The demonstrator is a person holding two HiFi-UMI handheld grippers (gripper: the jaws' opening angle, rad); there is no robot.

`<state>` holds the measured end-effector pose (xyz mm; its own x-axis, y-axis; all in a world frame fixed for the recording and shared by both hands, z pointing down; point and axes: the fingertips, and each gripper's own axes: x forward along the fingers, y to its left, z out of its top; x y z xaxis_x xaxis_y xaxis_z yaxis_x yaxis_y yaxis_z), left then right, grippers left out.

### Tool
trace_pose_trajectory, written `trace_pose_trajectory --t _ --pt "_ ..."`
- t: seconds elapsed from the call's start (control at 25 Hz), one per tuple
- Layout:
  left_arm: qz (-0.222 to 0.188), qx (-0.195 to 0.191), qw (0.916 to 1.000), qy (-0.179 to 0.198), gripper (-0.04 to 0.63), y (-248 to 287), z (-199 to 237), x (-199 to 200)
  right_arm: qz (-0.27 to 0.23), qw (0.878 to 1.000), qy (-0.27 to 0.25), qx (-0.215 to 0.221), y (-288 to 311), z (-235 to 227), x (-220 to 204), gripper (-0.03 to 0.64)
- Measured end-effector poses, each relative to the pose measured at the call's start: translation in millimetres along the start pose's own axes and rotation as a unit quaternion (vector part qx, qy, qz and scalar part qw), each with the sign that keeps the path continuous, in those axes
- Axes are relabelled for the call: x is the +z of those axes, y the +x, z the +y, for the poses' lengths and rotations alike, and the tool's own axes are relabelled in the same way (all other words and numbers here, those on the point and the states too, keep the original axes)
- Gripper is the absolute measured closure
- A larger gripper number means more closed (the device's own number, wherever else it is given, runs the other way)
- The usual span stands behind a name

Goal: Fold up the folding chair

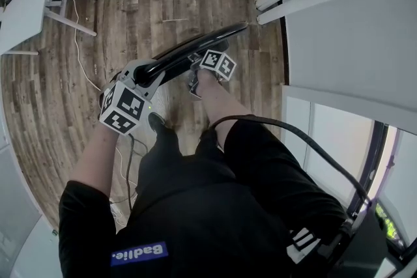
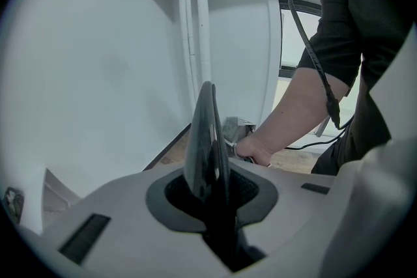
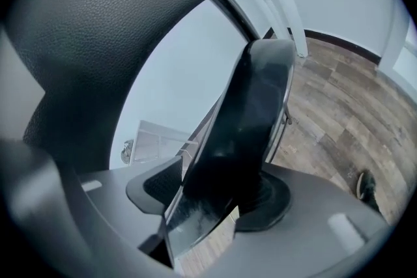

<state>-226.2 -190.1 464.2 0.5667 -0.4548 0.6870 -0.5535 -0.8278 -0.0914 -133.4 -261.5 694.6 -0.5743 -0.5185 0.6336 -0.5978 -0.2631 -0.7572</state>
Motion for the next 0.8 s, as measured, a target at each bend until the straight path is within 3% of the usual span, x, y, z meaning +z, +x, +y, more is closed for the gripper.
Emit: trace_pose_trajectory --t 0.4,0.68,0.72,0.8 --pt "0.001 -0.005 1.0000 -0.004 0.529 -1 -1 -2 0.028 0.999 -0.041 0.008 -17 2 -17 0.402" --pt "0.003 -0.003 1.0000 -0.004 0.529 -2 5 -1 0.043 0.994 -0.101 0.014 -72 -4 -37 0.407" --pt "0.005 -0.004 0.9999 -0.007 0.529 -3 4 -4 0.043 0.993 -0.110 0.026 -83 0 -42 0.415" --pt "0.006 -0.006 0.9999 -0.011 0.529 -4 4 -6 0.037 0.988 -0.140 0.056 -109 15 -49 0.493"
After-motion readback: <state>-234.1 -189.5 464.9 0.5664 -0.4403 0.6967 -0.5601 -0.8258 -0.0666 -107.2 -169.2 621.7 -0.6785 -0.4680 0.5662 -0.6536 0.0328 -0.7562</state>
